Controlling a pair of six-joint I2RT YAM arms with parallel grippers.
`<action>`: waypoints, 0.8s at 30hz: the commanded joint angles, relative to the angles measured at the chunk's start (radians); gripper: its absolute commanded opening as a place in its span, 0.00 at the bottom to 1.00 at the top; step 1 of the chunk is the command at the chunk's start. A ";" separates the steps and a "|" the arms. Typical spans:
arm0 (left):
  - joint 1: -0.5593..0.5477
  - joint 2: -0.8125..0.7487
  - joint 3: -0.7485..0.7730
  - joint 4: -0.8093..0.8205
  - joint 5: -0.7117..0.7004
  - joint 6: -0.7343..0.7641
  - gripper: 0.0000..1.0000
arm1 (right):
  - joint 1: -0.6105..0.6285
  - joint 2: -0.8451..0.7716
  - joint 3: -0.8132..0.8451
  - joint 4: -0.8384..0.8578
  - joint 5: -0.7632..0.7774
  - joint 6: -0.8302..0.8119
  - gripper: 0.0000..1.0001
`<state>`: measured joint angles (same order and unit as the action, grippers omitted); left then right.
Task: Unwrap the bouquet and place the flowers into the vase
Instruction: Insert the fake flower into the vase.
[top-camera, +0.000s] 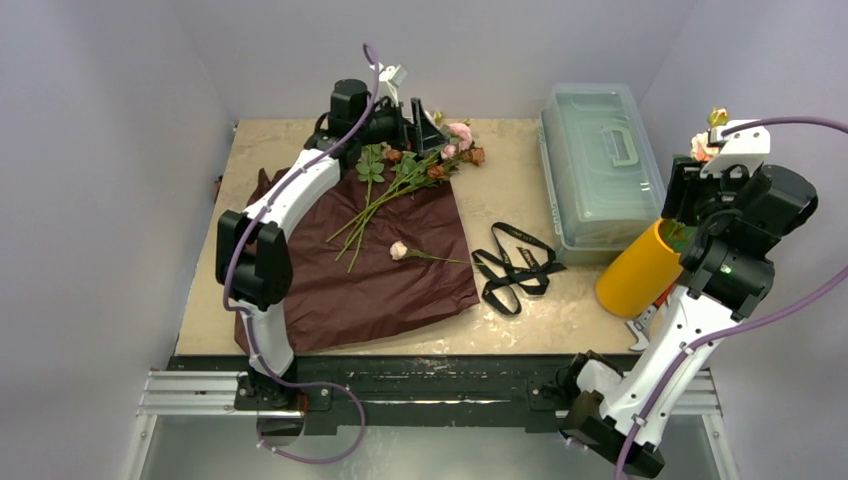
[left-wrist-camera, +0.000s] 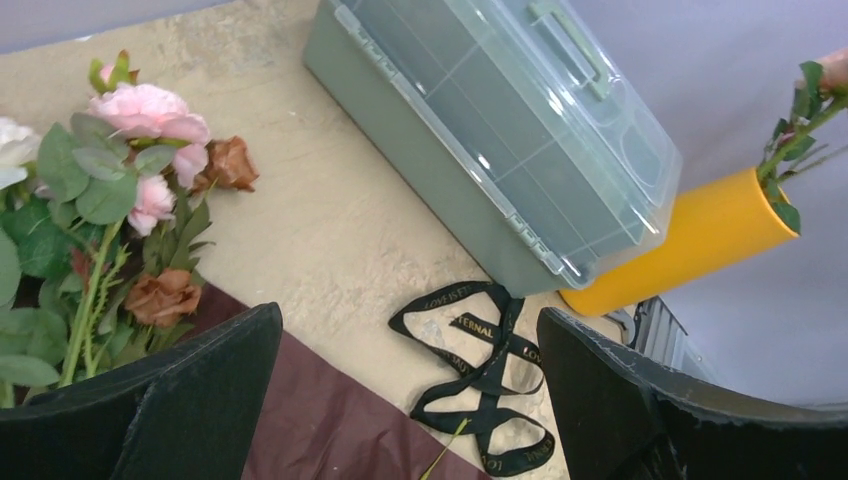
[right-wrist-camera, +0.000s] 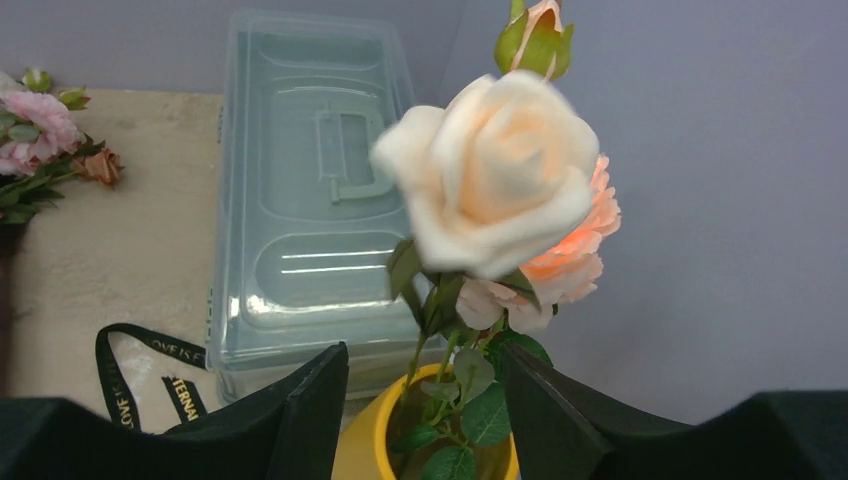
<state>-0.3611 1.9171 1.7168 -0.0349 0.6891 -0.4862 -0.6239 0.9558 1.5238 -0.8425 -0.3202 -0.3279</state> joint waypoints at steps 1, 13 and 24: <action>0.051 -0.011 -0.018 -0.043 -0.075 -0.015 1.00 | -0.005 0.029 0.086 -0.062 -0.056 -0.005 0.65; 0.173 -0.069 -0.103 -0.145 -0.160 0.058 1.00 | -0.005 0.027 0.185 -0.277 -0.320 -0.040 0.93; 0.211 -0.154 -0.254 -0.156 -0.193 0.171 1.00 | 0.002 0.047 0.154 -0.505 -0.445 -0.242 0.93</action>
<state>-0.1543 1.8275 1.4704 -0.1799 0.5236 -0.4191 -0.6239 0.9829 1.7054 -1.2724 -0.6926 -0.4850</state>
